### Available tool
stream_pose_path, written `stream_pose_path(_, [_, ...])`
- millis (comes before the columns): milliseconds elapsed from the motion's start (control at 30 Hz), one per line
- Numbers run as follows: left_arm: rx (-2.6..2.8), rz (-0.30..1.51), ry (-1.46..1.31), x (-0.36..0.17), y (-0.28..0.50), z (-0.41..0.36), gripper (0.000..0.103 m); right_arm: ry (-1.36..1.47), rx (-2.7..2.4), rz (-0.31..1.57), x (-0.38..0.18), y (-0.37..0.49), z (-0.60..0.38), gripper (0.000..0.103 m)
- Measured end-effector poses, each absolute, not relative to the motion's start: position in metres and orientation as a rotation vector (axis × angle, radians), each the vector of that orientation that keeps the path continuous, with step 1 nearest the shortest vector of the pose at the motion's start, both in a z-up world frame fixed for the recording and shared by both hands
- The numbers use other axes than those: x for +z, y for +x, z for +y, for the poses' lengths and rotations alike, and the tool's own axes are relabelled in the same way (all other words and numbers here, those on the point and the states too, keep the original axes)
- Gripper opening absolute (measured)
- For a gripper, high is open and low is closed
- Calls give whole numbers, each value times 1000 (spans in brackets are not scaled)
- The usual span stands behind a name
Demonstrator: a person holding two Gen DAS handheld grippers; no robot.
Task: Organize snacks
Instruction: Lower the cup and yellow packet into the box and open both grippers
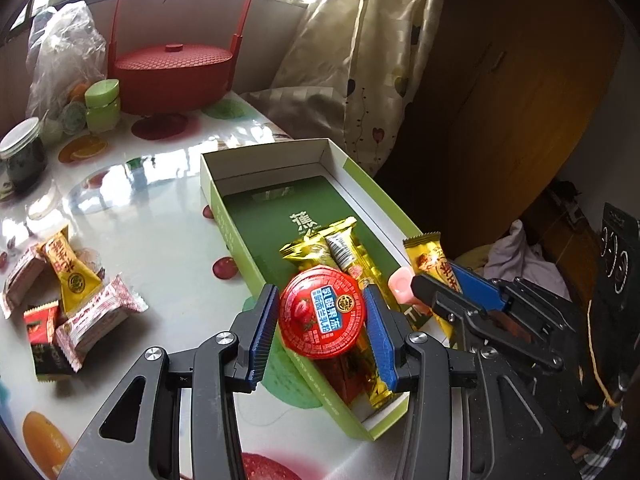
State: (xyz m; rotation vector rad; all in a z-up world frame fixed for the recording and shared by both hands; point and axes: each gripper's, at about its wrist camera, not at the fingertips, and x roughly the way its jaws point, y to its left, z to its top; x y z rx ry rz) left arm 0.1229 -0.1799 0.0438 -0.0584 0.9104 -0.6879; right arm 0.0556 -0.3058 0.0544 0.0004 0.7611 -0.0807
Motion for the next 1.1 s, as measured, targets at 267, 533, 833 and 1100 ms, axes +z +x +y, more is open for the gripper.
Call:
stream_pose_path(267, [-679,913,-64,44,127,-183,45,-23,-64,749,52,55,-303,23])
stream_pose_path(533, [-705,910,-100,48,129,-180,45,-48,-37,748,51,55,-299,28])
stream_pose_path(833, [-723,912,-91,49,129,-180,45,-45,-26,764,47,56,-294,32])
stream_pose_path(1100, [-736,915,-94,49,126,-180,45,-39,-20,769,46,55,-292,36])
